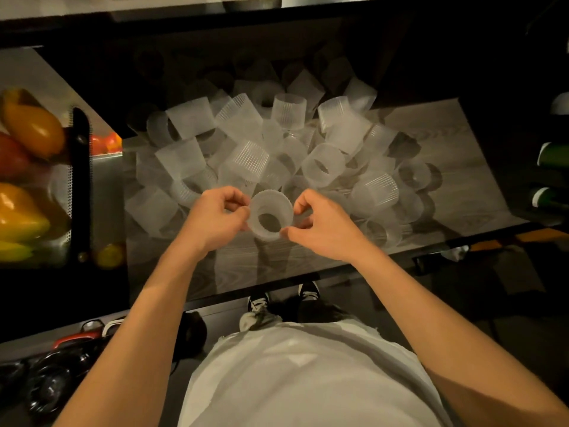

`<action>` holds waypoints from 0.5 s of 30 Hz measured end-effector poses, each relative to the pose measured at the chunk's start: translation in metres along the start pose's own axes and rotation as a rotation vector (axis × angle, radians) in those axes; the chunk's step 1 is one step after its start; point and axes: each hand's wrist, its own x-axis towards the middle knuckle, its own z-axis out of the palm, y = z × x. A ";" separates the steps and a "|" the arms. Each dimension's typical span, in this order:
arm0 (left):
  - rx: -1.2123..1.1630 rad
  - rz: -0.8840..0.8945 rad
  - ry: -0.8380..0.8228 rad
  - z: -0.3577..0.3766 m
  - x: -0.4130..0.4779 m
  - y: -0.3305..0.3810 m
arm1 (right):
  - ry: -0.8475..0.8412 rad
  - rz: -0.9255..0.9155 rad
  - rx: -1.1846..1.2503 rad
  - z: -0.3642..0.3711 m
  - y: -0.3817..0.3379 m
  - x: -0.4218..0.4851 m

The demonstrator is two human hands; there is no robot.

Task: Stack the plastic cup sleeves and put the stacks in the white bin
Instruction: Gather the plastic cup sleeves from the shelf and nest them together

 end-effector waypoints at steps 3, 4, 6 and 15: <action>0.103 -0.028 0.035 0.003 0.005 0.003 | -0.009 0.005 -0.053 0.001 0.007 0.000; 0.132 -0.034 0.040 0.004 0.005 0.006 | -0.018 0.002 -0.050 0.001 0.009 0.000; 0.190 -0.033 0.045 0.004 0.005 0.011 | -0.043 0.006 -0.043 0.002 0.012 -0.001; 0.375 -0.048 0.181 0.013 0.007 0.029 | 0.013 0.120 -0.127 -0.001 0.020 0.001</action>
